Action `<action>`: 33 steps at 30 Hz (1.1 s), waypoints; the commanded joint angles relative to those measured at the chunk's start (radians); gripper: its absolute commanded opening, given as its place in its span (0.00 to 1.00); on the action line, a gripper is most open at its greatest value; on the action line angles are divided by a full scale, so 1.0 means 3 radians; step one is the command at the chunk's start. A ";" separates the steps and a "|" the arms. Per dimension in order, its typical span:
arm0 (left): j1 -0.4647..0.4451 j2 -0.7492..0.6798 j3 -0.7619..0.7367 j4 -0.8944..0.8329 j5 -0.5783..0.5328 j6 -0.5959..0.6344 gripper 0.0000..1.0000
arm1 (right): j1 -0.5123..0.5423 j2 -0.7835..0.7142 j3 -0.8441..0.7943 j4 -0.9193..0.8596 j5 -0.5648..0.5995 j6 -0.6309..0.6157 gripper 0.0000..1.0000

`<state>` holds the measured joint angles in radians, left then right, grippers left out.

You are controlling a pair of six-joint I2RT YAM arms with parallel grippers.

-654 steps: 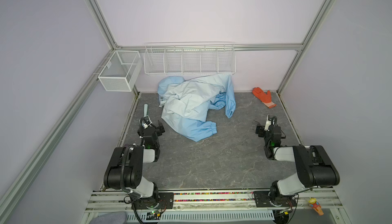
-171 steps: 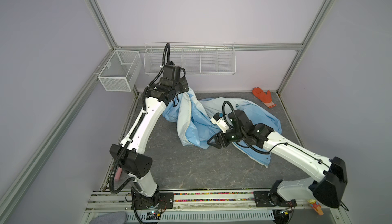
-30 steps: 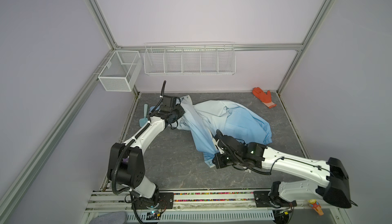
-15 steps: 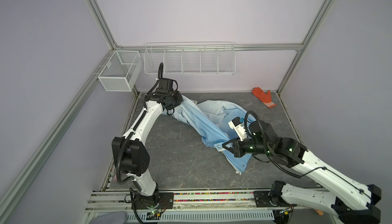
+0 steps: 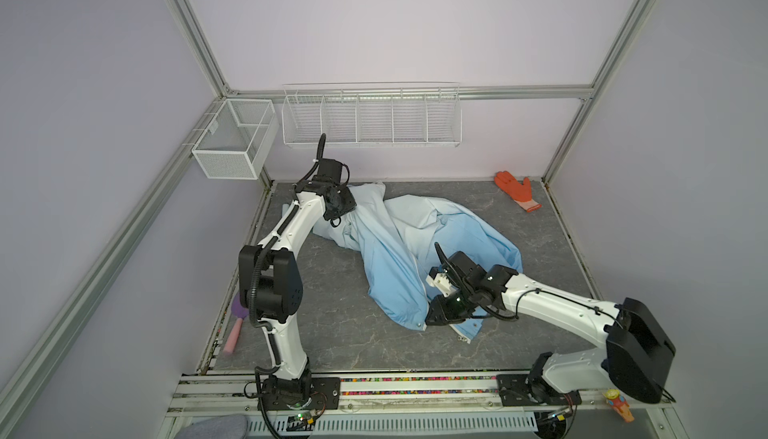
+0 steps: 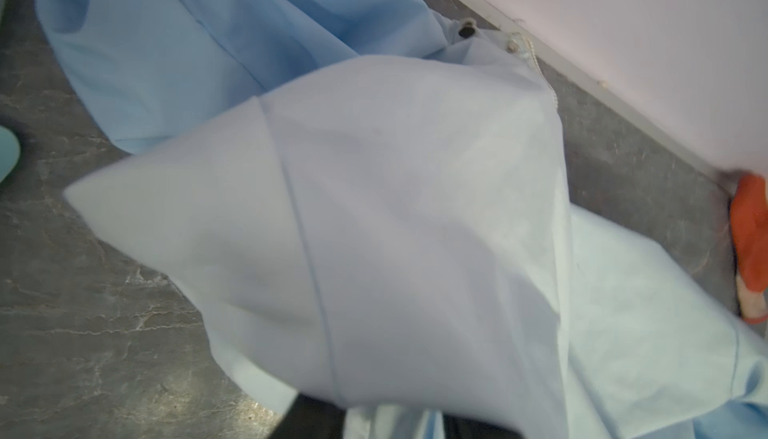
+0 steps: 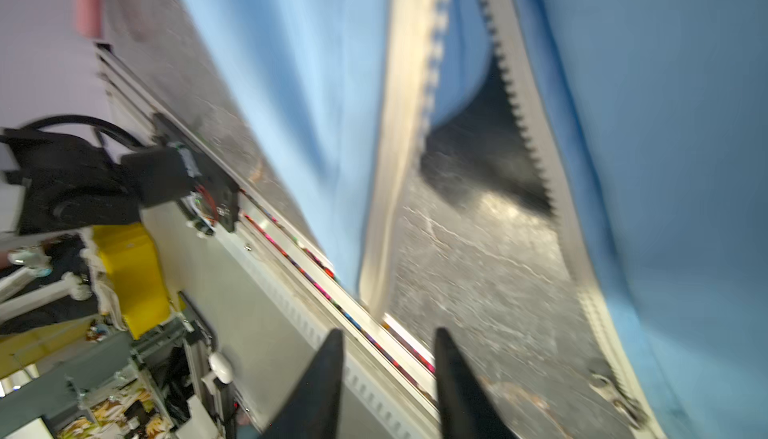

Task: Zip up the jacket

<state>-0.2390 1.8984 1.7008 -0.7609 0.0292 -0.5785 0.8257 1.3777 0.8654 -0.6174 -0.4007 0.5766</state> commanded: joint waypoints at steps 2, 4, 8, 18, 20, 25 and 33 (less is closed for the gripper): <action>0.0045 -0.0419 -0.0371 0.0178 -0.0087 -0.0068 0.50 | 0.0004 -0.0186 0.0248 -0.0409 0.0490 -0.0021 0.70; 0.0040 -0.0677 -0.0693 0.0288 -0.0028 -0.0145 0.54 | -0.0001 -0.0257 0.0323 -0.0495 0.0644 -0.0028 0.75; -0.0037 -0.1275 -0.1352 0.0410 -0.0001 -0.0260 0.57 | -0.0013 -0.0283 0.0461 -0.0471 0.0864 -0.0072 0.79; -0.0600 -0.2356 -0.2717 0.0668 0.0080 -0.0788 0.63 | -0.0209 0.0729 0.1214 0.0049 0.0702 -0.0035 0.77; -0.0689 -0.2400 -0.2980 0.0826 0.0092 -0.0911 0.63 | -0.0214 0.1007 0.1393 0.0101 0.0660 -0.0043 0.76; -0.0800 -0.2279 -0.3418 0.1324 0.0211 -0.1147 0.63 | -0.0215 0.1510 0.1670 0.0155 0.0652 0.0009 0.68; -0.0827 -0.1686 -0.3507 0.1999 0.0497 -0.1247 0.23 | -0.0225 0.1640 0.1735 0.0351 0.0538 0.0146 0.40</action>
<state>-0.4824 1.3605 0.6479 -0.2737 0.1413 -0.9291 0.7650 1.8683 1.3575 -0.5541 -0.2142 0.5991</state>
